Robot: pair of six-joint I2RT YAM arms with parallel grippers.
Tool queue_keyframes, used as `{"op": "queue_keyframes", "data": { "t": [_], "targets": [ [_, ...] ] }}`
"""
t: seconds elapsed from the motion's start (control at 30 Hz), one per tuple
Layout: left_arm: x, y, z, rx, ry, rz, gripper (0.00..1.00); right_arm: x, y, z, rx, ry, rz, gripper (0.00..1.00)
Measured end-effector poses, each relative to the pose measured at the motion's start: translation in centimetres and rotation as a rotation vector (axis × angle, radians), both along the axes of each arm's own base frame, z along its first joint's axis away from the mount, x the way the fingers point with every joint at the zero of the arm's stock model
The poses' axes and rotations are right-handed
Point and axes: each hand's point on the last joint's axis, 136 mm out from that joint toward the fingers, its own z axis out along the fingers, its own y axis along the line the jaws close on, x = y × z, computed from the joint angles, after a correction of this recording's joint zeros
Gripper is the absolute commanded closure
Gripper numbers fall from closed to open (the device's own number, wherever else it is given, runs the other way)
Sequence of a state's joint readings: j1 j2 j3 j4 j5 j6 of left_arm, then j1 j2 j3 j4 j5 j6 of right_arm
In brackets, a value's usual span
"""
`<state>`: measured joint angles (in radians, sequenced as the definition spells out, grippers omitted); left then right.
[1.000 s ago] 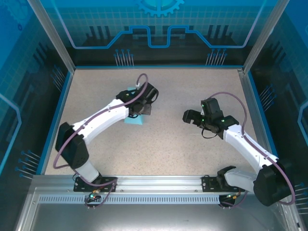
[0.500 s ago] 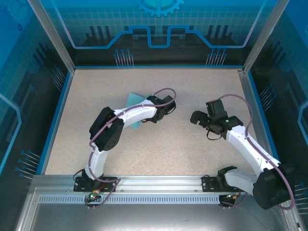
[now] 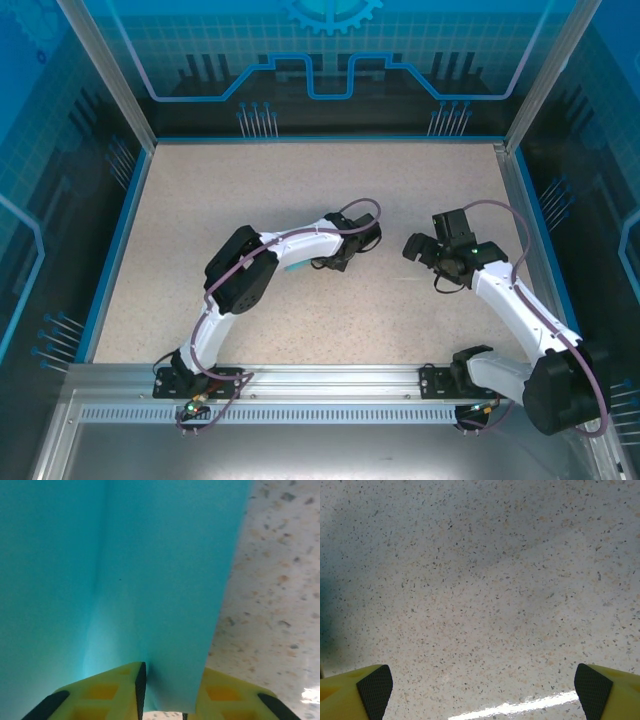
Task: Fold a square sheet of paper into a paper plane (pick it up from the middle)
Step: Turn over the paper at the center of the table.
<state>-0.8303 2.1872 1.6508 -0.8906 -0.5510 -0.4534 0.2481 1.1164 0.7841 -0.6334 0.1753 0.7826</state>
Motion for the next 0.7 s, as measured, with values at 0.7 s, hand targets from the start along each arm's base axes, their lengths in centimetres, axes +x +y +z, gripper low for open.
{"op": "queue_keyframes", "data": {
  "t": [0.7],
  "targets": [
    [0.8, 4.8, 10.0, -0.903, 0.045, 0.288, 0.28, 3.9, 11.5, 1.8, 0.075, 0.002, 0.31, 0.34]
  ]
}}
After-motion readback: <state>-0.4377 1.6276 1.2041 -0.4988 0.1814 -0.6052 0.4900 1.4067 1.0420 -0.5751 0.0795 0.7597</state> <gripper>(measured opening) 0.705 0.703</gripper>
